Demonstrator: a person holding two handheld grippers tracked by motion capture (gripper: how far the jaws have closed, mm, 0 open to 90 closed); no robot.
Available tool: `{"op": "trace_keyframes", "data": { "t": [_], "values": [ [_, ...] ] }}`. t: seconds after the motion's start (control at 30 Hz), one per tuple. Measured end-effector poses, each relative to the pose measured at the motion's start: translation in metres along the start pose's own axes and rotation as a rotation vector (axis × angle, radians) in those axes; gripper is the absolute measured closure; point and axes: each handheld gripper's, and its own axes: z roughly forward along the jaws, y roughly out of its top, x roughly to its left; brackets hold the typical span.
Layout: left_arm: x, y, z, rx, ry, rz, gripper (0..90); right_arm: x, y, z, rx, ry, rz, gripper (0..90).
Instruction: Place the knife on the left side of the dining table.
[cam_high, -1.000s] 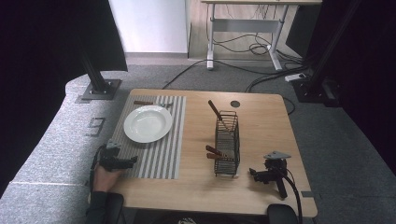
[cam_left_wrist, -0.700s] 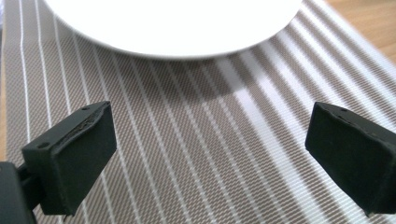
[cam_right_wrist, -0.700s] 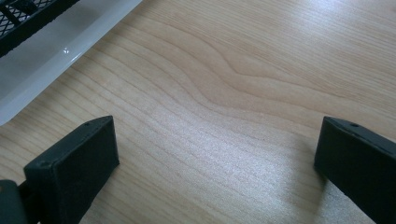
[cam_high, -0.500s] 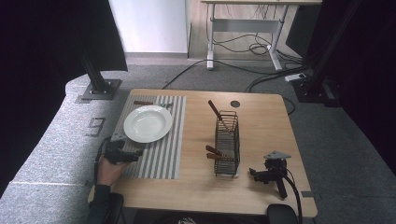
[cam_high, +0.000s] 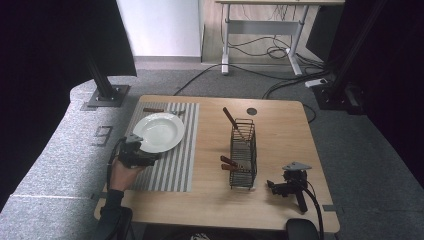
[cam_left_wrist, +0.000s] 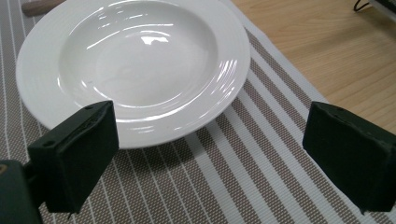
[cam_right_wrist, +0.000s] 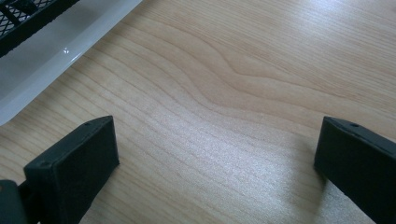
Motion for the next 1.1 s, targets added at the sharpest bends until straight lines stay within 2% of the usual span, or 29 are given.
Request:
{"op": "trace_keyframes", "data": {
  "t": [0.37,1.1],
  "values": [
    [-0.01,0.024,0.003,-0.016,-0.034,0.008,5.1,0.0,0.0,0.0,0.0,0.0,0.0,0.0],
    [-0.043,0.084,0.013,-0.039,-0.094,0.074,1.8,0.0,0.0,0.0,0.0,-0.001,0.0,0.0]
  ]
}}
